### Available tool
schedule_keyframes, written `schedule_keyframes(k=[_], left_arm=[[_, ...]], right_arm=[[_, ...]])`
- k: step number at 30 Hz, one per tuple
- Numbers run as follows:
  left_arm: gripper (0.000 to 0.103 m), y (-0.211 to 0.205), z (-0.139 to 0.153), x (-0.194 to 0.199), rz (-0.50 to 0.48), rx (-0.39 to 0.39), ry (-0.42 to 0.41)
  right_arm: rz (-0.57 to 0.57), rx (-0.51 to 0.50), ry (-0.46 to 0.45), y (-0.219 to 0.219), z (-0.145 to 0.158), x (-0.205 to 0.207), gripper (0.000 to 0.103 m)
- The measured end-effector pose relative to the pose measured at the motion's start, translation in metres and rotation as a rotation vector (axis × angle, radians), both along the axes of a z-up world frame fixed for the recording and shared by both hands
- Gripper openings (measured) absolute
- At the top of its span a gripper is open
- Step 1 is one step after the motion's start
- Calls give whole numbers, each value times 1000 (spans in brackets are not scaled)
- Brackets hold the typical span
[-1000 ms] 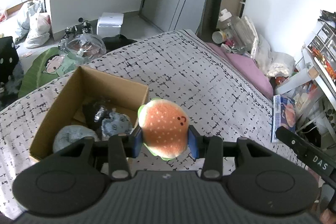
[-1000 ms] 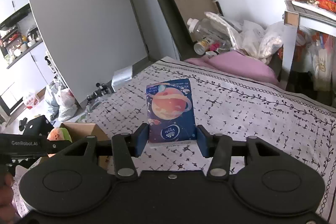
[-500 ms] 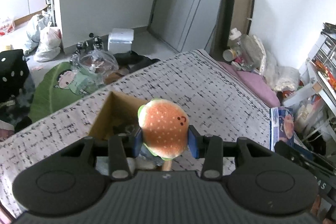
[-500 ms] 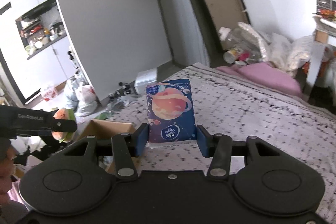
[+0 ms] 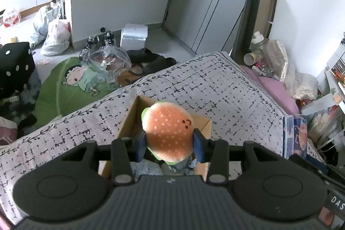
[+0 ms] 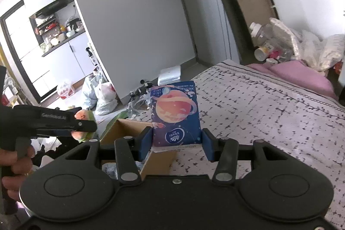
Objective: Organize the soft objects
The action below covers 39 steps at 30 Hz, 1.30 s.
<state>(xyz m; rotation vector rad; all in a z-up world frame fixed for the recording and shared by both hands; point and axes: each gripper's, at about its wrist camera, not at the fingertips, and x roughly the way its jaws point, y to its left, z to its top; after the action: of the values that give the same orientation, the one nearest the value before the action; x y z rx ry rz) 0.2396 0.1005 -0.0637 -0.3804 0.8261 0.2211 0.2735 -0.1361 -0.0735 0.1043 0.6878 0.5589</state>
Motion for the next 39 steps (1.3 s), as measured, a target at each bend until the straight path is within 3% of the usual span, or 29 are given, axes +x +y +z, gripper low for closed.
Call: schedule_keyframes(k=[19, 25, 31, 33, 35, 39], left_arm=[[44, 35, -56, 31, -17, -69, 82], [59, 39, -59, 39, -45, -36, 82], [60, 51, -60, 40, -20, -56, 88], [60, 52, -58, 40, -26, -54, 86], [60, 52, -56, 41, -30, -47, 86], [60, 52, -49, 37, -34, -38, 81]], right_arm=[[42, -69, 57, 54, -26, 14, 48], [64, -69, 80, 73, -34, 19, 48], [82, -61, 88, 90, -39, 22, 48], [81, -45, 112, 95, -41, 26, 53], [68, -50, 140, 96, -43, 29, 69], [38, -60, 141, 87, -41, 29, 71]])
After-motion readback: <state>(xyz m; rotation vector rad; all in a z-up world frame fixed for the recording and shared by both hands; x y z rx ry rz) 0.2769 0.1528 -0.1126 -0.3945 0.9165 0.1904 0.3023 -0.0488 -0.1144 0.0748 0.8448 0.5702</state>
